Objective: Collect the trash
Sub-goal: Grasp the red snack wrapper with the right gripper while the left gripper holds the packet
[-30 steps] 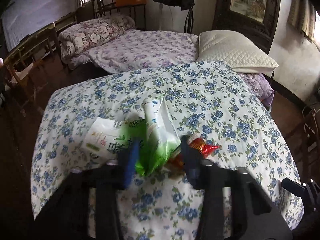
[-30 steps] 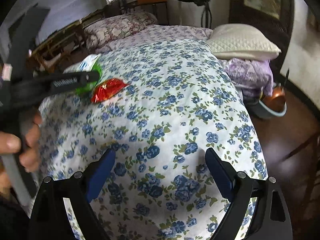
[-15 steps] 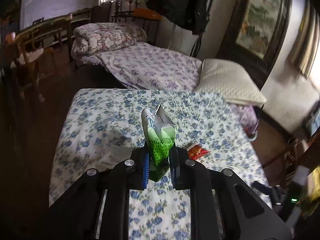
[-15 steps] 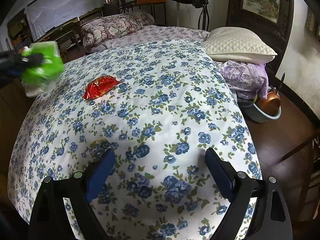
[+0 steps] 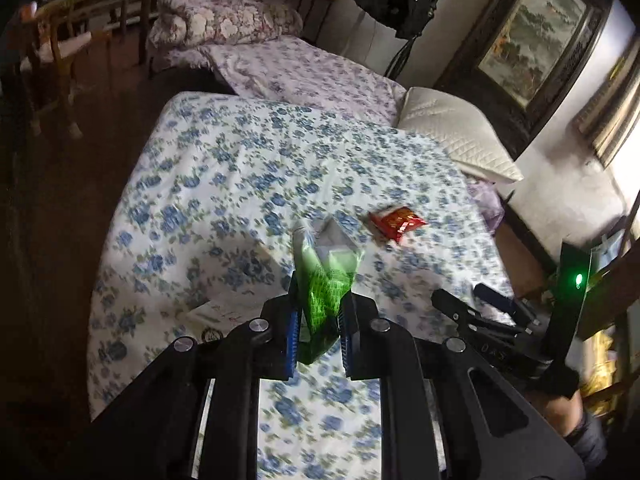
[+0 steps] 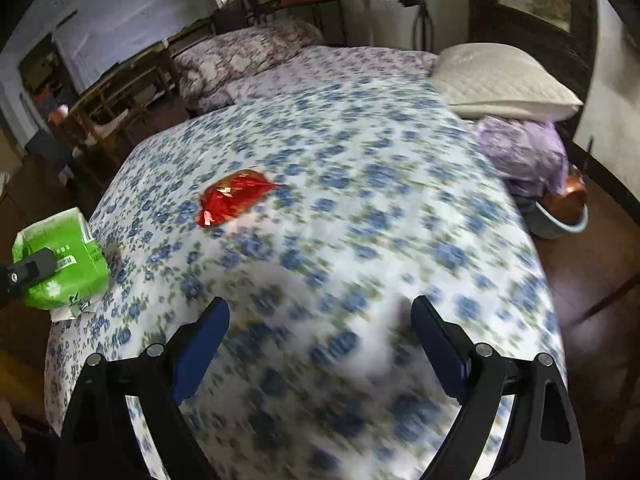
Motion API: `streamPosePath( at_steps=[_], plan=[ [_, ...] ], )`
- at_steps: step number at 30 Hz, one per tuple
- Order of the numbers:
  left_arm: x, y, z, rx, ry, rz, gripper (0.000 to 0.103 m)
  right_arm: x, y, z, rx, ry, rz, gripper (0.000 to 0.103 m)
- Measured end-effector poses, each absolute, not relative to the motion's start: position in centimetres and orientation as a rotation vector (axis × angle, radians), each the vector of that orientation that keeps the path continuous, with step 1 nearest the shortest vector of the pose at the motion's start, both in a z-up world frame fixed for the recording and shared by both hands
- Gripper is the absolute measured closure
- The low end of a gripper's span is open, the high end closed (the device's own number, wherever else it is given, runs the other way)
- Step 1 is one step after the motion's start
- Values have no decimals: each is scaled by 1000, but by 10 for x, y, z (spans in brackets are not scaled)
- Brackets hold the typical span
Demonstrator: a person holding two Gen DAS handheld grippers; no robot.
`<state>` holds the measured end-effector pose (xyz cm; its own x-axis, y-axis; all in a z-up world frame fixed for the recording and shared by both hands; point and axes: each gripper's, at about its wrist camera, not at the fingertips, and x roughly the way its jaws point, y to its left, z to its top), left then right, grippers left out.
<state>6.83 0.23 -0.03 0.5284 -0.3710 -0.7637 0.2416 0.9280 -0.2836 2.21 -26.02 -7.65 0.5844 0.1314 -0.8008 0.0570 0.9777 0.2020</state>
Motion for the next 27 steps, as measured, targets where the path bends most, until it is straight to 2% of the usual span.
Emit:
streamPosePath(
  at_steps=[13, 14, 15, 16, 19, 27],
  plan=[
    [82, 12, -8, -192, 972, -386, 85, 105, -209, -73, 26, 962, 84, 13],
    [83, 13, -8, -193, 972, -384, 85, 107, -207, -73, 12, 955, 77, 16],
    [83, 13, -8, -194, 971, -384, 85, 108, -206, -73, 1, 943, 75, 27],
    [83, 13, -8, -194, 971, -384, 85, 109, -205, -73, -1, 938, 84, 32],
    [83, 12, -8, -194, 974, -380, 85, 107, -202, -71, -38, 920, 109, 43],
    [78, 0, -11, -145, 976, -384, 85, 50, -223, -58, -8, 899, 136, 44]
  ],
)
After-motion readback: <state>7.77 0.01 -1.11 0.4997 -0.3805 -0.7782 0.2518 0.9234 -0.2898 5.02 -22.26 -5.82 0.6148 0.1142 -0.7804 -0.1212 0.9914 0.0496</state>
